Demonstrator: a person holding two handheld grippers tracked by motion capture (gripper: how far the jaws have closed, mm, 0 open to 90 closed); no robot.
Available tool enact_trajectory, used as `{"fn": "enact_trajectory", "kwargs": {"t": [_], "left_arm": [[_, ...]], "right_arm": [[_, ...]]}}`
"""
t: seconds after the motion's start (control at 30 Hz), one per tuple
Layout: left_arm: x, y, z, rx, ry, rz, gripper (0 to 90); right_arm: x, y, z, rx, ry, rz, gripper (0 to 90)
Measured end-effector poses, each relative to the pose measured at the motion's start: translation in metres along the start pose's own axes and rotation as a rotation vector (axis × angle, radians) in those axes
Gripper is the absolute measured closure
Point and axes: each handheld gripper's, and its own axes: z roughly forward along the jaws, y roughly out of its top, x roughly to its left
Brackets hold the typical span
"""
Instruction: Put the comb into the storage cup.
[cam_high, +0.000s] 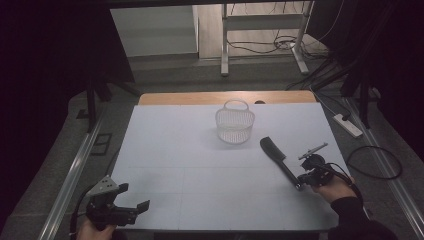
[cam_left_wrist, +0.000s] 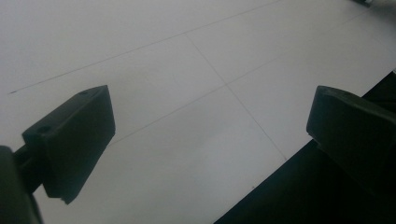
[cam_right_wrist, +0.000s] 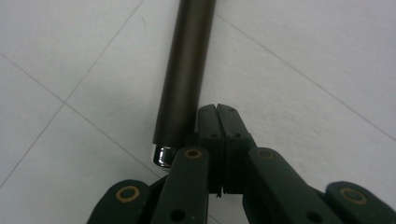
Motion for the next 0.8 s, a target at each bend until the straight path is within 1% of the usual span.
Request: {"fn": "enact_trajectory", "kwargs": {"t": [0.03, 0.07, 0.13, 0.2, 0.23, 0.27, 0.33, 0.4, 0.53, 0.67, 0.77, 0.8], "left_arm": [[0.0, 0.0, 0.0, 0.0, 0.0, 0.0, 2.2], [0.0, 0.0, 0.0, -0.001, -0.001, -0.002, 2.2], [0.0, 0.0, 0.0, -0.001, -0.001, -0.002, 2.2], [0.0, 0.0, 0.0, 0.0, 0.0, -0.002, 2.2], [0.0, 0.0, 0.0, 0.0, 0.0, -0.002, 2.2], [0.0, 0.0, 0.0, 0.001, -0.001, -0.002, 2.2], [0.0, 0.0, 0.0, 0.001, -0.001, -0.002, 2.2], [0.0, 0.0, 0.0, 0.0, -0.003, -0.003, 2.2], [0.0, 0.0, 0.0, 0.001, -0.003, -0.003, 2.2], [0.001, 0.0, 0.0, 0.005, -0.004, -0.006, 2.3], [0.001, 0.0, 0.0, 0.005, -0.004, -0.007, 2.3], [0.001, 0.0, 0.0, 0.005, -0.004, -0.006, 2.3]], "right_arm": [[0.0, 0.0, 0.0, 0.0, 0.0, 0.0, 88.5], [-0.002, 0.0, -0.004, -0.02, -0.005, 0.01, 88.3], [-0.002, 0.0, -0.007, -0.029, -0.009, 0.011, 87.8], [-0.001, 0.001, -0.017, -0.073, -0.015, 0.017, 85.1], [-0.001, 0.001, -0.017, -0.073, -0.015, 0.017, 85.1], [0.002, 0.002, -0.022, -0.092, -0.018, 0.014, 82.3], [0.002, 0.003, -0.023, -0.095, -0.019, 0.013, 81.4], [0.004, 0.004, -0.024, -0.096, -0.022, 0.007, 78.6], [0.004, 0.005, -0.024, -0.096, -0.031, 0.011, 70.7], [0.004, 0.007, -0.027, -0.109, -0.033, 0.023, 61.1], [0.007, 0.012, -0.029, -0.119, -0.032, 0.029, 51.7], [0.01, 0.015, -0.031, -0.13, -0.041, 0.018, 45.2]]}}
